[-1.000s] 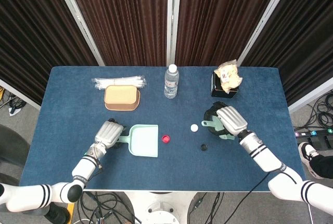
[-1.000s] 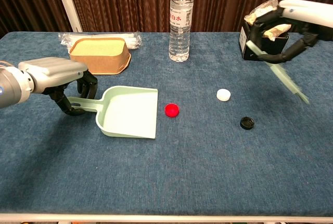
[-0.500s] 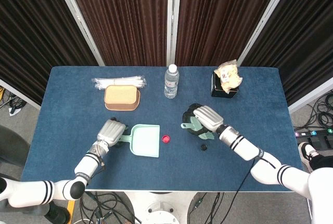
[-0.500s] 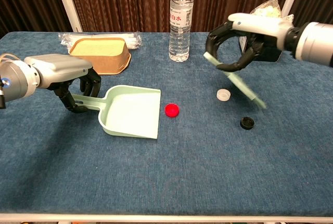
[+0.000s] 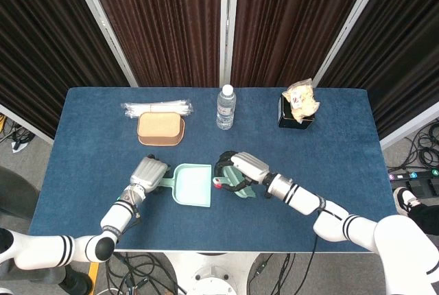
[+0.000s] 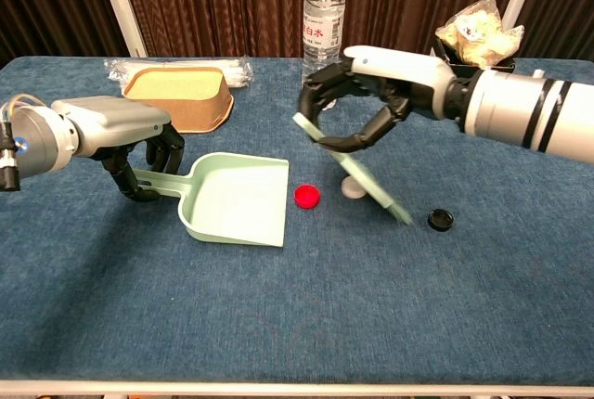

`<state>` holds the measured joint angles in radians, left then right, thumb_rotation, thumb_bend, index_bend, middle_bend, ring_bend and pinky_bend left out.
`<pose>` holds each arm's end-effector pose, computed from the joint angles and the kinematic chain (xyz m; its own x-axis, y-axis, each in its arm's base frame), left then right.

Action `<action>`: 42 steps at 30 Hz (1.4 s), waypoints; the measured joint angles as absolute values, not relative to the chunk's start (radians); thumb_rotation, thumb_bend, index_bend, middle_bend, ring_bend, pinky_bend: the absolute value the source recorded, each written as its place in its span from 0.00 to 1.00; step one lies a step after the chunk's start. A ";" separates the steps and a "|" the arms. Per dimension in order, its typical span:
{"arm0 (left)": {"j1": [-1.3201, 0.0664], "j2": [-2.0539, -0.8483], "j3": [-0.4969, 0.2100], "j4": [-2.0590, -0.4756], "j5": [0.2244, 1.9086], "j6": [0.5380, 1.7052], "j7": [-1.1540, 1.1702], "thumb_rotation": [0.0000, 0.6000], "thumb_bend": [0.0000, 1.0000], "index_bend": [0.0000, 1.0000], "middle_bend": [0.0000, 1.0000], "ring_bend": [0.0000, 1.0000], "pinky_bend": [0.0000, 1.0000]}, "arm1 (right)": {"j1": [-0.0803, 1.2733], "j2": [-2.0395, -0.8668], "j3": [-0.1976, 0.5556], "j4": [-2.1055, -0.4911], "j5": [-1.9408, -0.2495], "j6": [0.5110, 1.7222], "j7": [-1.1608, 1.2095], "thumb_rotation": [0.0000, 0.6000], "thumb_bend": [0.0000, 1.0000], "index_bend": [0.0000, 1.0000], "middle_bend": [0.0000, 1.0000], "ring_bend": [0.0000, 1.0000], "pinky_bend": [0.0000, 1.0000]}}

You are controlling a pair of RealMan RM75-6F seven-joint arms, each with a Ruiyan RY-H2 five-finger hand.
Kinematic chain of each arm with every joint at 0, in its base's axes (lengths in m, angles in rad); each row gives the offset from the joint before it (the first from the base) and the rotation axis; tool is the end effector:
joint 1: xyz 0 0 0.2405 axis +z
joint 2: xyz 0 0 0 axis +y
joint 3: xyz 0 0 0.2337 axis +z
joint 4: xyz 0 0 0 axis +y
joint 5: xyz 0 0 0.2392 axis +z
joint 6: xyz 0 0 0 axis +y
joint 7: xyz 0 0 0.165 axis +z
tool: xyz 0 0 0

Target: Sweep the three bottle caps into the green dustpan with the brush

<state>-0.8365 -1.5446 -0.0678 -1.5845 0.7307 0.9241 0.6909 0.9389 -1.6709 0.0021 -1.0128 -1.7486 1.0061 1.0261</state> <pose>-0.1428 0.3234 -0.0840 0.6093 0.4308 0.6657 0.7926 -0.3548 -0.4959 -0.0986 -0.3680 -0.0872 0.0352 -0.6673 0.7440 -0.7908 -0.4738 -0.3876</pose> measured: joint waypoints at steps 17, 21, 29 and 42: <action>-0.868 -1.526 -0.050 -1.616 0.710 0.940 0.720 1.00 0.36 0.54 0.54 0.38 0.22 | 0.825 -1.516 -0.064 -1.207 -1.734 1.177 0.926 1.00 0.59 0.73 0.63 0.31 0.18; -0.879 -1.523 -0.052 -1.622 0.707 0.939 0.720 1.00 0.36 0.54 0.54 0.38 0.22 | 0.762 -1.456 -0.097 -1.254 -1.701 1.185 0.853 1.00 0.59 0.73 0.63 0.31 0.18; -0.903 -1.525 -0.050 -1.628 0.686 0.945 0.748 1.00 0.36 0.54 0.54 0.38 0.22 | 0.737 -1.499 -0.091 -1.216 -1.664 1.158 0.827 1.00 0.59 0.73 0.63 0.31 0.18; -0.949 -1.528 -0.055 -1.650 0.630 0.954 0.782 1.00 0.36 0.54 0.54 0.38 0.22 | 0.770 -1.705 -0.007 -1.074 -1.653 1.146 0.842 1.00 0.60 0.73 0.63 0.31 0.18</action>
